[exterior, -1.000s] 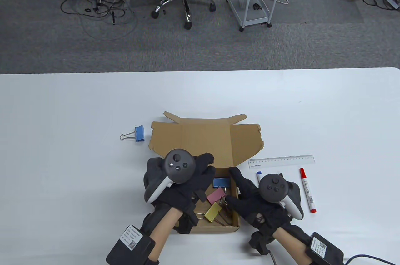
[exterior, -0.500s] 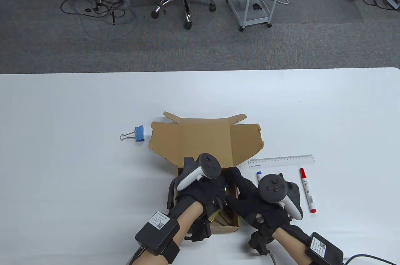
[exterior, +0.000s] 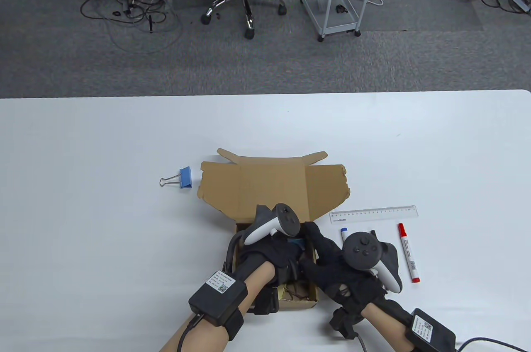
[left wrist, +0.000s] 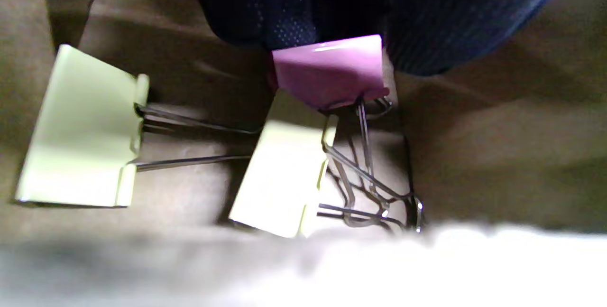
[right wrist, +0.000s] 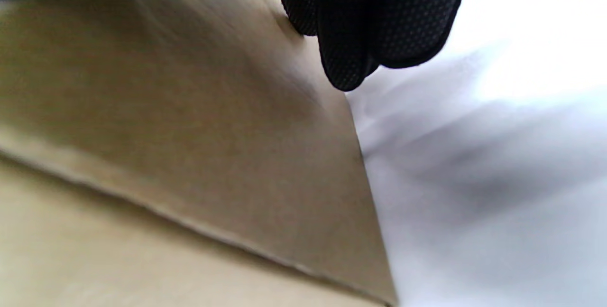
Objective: Open four flaps of mailer box and unpack office supplies
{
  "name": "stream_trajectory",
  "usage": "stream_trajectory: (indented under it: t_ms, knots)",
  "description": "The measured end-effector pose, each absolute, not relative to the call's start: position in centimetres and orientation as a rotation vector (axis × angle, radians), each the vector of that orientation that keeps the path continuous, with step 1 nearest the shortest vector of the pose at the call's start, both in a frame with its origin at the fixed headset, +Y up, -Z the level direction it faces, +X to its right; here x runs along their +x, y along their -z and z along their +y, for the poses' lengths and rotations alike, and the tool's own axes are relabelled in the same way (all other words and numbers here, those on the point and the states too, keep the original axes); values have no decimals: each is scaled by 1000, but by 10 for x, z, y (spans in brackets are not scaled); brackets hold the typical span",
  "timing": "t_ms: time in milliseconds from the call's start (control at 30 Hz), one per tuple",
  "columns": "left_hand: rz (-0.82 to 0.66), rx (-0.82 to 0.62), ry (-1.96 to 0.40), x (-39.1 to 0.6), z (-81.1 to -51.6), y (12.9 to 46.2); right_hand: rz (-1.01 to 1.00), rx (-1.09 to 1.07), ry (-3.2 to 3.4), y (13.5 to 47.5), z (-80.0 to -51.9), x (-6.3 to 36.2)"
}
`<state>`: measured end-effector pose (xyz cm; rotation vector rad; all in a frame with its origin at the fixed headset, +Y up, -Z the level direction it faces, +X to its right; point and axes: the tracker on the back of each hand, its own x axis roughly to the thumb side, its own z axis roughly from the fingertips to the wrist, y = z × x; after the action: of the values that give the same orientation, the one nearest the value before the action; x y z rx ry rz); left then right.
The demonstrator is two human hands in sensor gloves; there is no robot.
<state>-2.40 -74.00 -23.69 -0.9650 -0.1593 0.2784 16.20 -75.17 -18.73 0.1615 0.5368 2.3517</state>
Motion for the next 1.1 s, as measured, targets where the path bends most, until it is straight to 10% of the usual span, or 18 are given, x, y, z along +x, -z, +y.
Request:
stream_trajectory:
  t_ms: [1100]
  knots:
    - [-261,-940,-150,-27,-724,232,483,154,-2407,182,-749,158]
